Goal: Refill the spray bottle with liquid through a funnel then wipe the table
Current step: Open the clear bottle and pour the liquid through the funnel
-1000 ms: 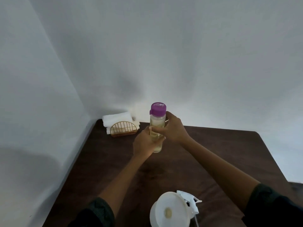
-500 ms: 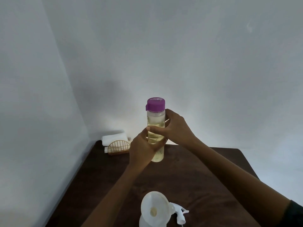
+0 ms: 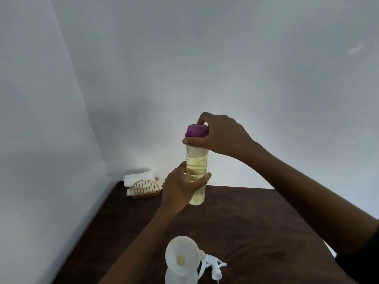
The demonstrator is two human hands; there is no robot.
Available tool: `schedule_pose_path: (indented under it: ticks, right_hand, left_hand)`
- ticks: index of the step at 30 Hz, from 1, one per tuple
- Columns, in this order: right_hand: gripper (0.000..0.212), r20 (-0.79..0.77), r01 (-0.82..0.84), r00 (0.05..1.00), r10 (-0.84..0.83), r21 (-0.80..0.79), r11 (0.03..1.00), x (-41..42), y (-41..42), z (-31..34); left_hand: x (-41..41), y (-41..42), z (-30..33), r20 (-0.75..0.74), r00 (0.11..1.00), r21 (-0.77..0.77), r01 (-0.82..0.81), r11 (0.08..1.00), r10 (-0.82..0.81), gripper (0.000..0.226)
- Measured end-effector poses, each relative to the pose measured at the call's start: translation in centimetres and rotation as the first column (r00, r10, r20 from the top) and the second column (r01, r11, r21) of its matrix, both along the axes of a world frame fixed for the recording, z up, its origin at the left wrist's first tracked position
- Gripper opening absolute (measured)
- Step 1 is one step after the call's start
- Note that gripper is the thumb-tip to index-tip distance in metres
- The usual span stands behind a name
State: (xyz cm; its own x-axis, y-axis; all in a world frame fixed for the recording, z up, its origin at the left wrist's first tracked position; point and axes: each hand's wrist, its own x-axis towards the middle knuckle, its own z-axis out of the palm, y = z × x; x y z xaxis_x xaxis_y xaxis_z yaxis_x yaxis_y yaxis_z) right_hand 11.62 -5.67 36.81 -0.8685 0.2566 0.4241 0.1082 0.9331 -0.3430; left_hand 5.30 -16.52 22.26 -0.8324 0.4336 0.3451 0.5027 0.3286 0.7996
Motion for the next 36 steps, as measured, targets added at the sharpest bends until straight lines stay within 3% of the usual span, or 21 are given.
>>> schedule_pose_path:
  ticks: [3,8,11,14,16,18,21,23,26,29,32,34,36]
  right_hand:
    - [0.053,0.016,-0.086,0.996,0.086,0.002,0.996,0.0,0.4,0.2]
    - [0.048,0.081,-0.254,0.961,0.266,-0.132,0.958,0.0,1.3,0.8]
    - [0.042,0.251,-0.391,0.868,0.428,-0.184,0.902,0.2,2.1,1.9]
    - [0.051,0.431,-0.459,0.744,0.510,-0.224,0.860,0.4,3.1,3.3]
    - [0.062,0.518,-0.455,0.690,0.505,-0.232,0.860,0.6,3.0,4.0]
    - [0.071,0.563,-0.383,0.700,0.439,-0.224,0.896,0.6,2.2,4.4]
    - [0.061,0.567,-0.248,0.788,0.241,-0.067,0.966,0.1,0.6,3.7]
    - [0.052,0.529,-0.262,0.820,0.217,0.011,0.965,-0.4,0.2,2.9]
    - [0.037,0.609,-0.393,0.705,0.363,-0.090,0.915,-0.3,0.3,3.3]
    - [0.061,0.661,-0.471,0.623,0.419,-0.111,0.875,0.1,0.8,4.2]
    - [0.068,0.632,-0.359,0.711,0.309,-0.053,0.932,0.3,0.0,3.9]
    - [0.059,0.575,-0.295,0.792,0.203,0.070,0.953,0.0,-0.6,3.1]
    - [0.044,0.530,-0.326,0.818,0.222,0.111,0.939,-0.5,-0.7,2.4]
  left_hand:
    - [0.3,0.0,-0.1,0.003,0.999,0.008,0.034,0.999,-0.034,0.043]
    - [0.5,-0.3,0.4,0.019,0.997,0.039,0.078,0.996,-0.078,0.048]
    - [0.5,-0.8,-0.1,0.058,0.992,0.060,0.110,0.992,-0.113,0.049]
    - [0.3,-1.2,-0.7,0.041,0.990,0.031,0.136,0.990,-0.137,0.047]
    - [0.3,-1.3,-1.0,0.039,0.988,0.015,0.149,0.989,-0.150,0.052]
    - [0.4,-1.3,-1.0,0.039,0.988,0.007,0.151,0.989,-0.151,0.052]
    - [0.6,-1.4,-0.6,0.041,0.990,0.008,0.133,0.991,-0.133,0.041]
    - [0.6,-1.6,-0.7,0.041,0.991,0.017,0.130,0.991,-0.130,0.038]
    - [0.5,-2.0,-1.2,0.036,0.991,0.024,0.130,0.991,-0.131,0.043]
    - [0.3,-2.3,-1.6,0.037,0.990,0.002,0.136,0.991,-0.136,0.047]
    - [0.5,-2.5,-1.6,0.048,0.990,0.015,0.131,0.991,-0.131,0.038]
    - [0.6,-2.5,-1.6,0.063,0.989,0.015,0.130,0.991,-0.130,0.033]
    - [0.7,-2.4,-1.8,0.076,0.987,0.018,0.139,0.990,-0.140,0.035]
